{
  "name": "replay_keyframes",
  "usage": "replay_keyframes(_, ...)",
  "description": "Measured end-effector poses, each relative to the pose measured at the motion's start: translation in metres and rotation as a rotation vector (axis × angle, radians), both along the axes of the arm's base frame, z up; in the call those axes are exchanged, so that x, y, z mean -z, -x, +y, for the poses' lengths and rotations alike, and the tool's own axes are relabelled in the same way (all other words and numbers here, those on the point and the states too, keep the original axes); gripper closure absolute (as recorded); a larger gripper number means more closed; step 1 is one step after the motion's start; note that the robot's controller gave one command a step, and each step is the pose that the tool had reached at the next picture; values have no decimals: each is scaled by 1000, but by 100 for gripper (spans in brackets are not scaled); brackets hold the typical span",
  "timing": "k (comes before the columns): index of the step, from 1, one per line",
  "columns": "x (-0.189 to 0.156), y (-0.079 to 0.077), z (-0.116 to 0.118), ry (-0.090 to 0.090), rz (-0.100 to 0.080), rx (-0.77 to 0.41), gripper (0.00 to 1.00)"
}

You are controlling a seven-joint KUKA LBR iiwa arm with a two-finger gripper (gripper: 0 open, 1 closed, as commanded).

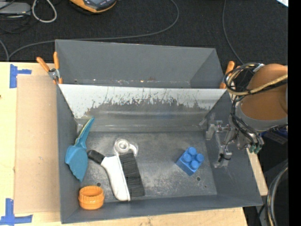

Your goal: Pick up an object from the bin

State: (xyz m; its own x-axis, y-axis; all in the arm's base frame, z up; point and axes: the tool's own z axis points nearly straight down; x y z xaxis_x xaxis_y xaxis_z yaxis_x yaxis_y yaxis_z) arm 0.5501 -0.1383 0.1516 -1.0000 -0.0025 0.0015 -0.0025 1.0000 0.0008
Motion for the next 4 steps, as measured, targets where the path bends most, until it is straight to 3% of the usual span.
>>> replay_keyframes(1,83,-4,36,-4,7,-153,0)
replay_keyframes(2,9,-6,44,2,-6,-9,0)
replay_keyframes(3,53,8,59,-6,13,-143,0)
replay_keyframes(4,80,3,65,3,-10,-121,0)
